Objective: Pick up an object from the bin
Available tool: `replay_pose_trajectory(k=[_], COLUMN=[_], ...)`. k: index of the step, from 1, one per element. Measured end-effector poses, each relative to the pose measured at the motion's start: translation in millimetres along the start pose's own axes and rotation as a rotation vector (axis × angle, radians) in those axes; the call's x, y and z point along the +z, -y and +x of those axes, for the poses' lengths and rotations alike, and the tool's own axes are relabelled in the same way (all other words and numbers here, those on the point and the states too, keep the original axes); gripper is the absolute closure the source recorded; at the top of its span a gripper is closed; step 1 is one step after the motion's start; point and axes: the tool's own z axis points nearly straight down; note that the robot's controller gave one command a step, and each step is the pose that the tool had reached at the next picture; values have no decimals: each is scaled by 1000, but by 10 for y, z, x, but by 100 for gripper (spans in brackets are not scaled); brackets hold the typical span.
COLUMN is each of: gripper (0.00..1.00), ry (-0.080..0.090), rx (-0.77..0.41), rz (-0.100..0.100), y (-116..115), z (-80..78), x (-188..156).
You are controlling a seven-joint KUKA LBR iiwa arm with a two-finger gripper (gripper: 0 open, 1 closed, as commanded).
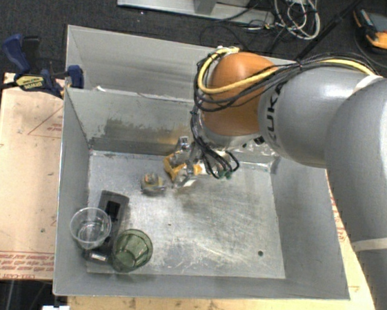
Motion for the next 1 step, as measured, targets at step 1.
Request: replay_pose_trajectory(k=[1], gripper=[100], ry=[-3], rx=[-118], rz=[3], y=[-33], z=[-35], x=[21])
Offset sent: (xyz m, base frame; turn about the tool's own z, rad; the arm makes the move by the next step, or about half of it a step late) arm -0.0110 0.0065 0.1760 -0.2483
